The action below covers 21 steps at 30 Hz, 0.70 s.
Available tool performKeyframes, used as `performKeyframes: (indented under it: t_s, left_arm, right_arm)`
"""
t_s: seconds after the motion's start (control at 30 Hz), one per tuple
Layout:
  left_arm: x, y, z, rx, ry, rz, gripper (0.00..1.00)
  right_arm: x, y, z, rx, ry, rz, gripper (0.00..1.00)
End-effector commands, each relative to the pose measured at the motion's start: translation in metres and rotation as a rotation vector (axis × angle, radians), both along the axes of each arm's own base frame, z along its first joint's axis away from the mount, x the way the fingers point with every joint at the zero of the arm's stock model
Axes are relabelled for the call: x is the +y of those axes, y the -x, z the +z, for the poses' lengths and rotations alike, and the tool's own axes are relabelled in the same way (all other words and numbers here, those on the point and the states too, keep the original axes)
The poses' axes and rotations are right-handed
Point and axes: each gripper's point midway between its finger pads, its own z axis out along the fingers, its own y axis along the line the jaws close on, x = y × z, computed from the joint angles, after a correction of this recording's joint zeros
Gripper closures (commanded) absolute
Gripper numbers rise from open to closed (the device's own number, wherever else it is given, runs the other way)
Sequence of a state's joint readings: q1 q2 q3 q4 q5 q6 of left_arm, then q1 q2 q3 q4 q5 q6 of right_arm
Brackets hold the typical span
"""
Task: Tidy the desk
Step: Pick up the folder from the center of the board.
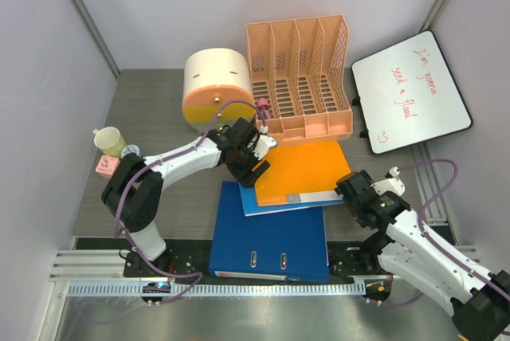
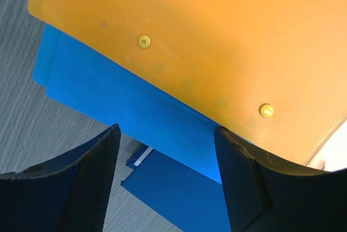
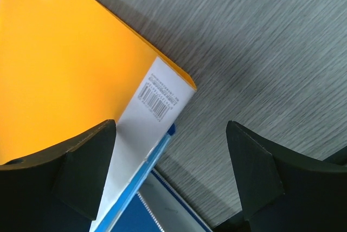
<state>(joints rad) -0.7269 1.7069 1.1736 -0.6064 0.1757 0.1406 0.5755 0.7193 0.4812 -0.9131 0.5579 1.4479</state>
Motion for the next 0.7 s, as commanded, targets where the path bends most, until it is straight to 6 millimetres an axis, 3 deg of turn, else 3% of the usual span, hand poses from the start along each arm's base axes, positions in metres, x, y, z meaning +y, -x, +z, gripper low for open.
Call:
performKeyframes:
  t_s: [0.0,0.33,0.67]
  left_arm:
    - [-0.016,-0.010,0.013,-0.036,0.041,-0.008,0.30]
    - [-0.019,-0.005,0.016,-0.034,0.040,-0.027,0.30]
    - [-0.016,-0.005,0.015,-0.037,0.025,-0.039,0.30]
  right_arm:
    - [-0.005,-0.015,-0.001,-0.066,0.003,-0.084,0.13]
    - [-0.017,-0.030,0.007,-0.211,-0.005,-0.198,0.24]
    - [-0.007,-0.039,-0.013,-0.311,-0.130,-0.225,0.38]
